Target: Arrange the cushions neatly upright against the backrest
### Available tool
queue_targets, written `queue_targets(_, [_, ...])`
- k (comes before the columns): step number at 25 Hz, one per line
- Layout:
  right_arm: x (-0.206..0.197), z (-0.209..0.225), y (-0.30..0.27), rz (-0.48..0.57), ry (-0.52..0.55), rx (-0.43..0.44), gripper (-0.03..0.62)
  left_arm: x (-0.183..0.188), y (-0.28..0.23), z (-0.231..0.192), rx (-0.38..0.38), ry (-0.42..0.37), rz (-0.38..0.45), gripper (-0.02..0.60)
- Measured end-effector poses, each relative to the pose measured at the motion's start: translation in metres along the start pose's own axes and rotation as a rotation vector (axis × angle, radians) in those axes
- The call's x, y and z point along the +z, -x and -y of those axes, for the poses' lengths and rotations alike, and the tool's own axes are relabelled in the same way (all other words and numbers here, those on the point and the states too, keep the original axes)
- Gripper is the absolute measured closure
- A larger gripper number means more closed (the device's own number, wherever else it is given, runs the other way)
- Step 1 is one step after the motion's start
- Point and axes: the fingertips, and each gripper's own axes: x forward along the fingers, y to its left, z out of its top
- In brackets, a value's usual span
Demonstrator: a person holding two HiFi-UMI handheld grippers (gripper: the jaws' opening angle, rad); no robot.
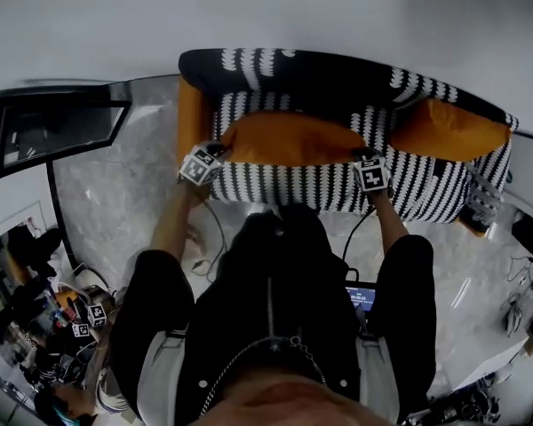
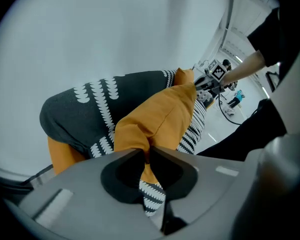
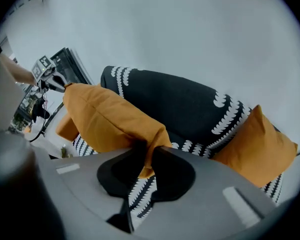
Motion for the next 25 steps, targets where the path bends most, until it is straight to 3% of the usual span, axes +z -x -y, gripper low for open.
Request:
queue_targets(4, [0.03, 0.013, -0.012, 0.014, 0.029, 0.005, 0.546, 0.016, -0.003, -0.027, -0.02, 0.034, -0.037, 0.538])
queue_targets(13, [0.087, 0.041, -0.034, 0.104, -0.071, -0.037, 0.54, 0.048, -0.022, -0.098, 0.149, 0.154, 0.011, 0.538])
queue_targets(16, [0.101, 0.051, -0.04, 0.126, -0.125, -0.053, 0.539, 0.056, -0.032, -0.114, 0.224, 0.214, -0.01, 0.537])
queue_targets(20, [0.125, 0.067, -0.055, 0.138, -0.164, -0.089, 0.536, 0.075, -0.039, -0.147, 0.327, 0.194, -0.065, 0.536])
queue_targets(25, [0.15, 0.082, -0.067, 0.14, -0.2, -0.113, 0.533, 0.085, -0.05, -0.169, 0.322, 0.301, -0.028, 0.534])
